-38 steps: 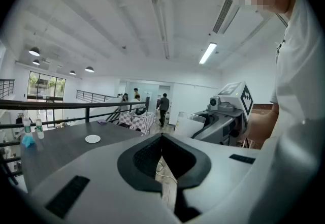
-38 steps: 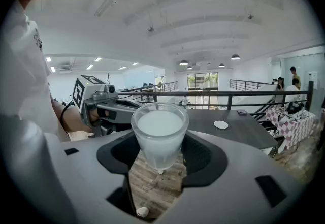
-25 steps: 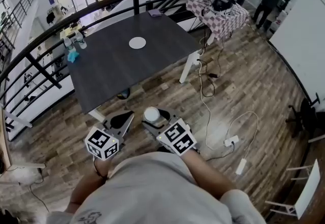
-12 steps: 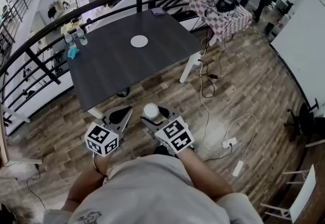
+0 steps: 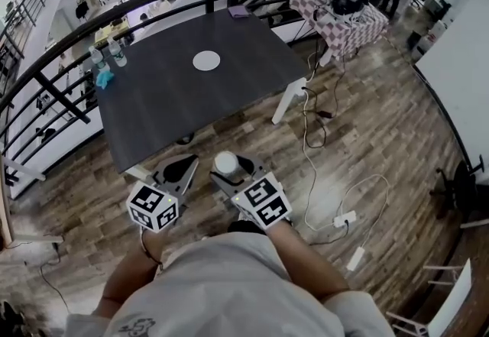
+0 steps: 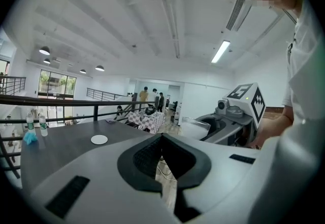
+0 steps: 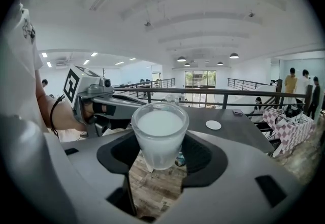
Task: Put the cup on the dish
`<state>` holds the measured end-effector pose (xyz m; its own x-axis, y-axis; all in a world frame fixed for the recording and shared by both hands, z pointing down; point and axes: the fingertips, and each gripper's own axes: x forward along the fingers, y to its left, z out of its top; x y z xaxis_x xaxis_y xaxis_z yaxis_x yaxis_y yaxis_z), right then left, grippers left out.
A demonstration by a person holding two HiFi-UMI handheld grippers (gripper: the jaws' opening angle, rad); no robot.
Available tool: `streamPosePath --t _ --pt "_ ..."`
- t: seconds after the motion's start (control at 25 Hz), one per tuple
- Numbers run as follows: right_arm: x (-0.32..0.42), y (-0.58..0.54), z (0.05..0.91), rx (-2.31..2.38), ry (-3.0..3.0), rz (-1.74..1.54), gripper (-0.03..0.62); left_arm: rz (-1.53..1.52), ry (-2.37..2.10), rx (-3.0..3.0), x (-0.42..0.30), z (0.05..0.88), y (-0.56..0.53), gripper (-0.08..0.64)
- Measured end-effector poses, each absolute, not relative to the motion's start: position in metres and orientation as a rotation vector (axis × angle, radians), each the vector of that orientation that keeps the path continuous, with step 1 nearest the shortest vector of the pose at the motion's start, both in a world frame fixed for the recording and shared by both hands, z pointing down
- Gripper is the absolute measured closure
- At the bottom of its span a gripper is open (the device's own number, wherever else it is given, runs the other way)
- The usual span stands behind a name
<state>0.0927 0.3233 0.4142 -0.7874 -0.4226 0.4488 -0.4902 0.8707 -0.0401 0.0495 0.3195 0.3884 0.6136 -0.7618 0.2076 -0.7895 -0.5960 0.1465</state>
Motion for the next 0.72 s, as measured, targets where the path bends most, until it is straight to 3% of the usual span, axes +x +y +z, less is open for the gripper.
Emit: streamPosePath --t 0.72 --pt "0.163 0.142 0.397 0.580 -2.679 0.176 0.328 0.144 -1.451 2.529 0.119 0.382 0.139 0.561"
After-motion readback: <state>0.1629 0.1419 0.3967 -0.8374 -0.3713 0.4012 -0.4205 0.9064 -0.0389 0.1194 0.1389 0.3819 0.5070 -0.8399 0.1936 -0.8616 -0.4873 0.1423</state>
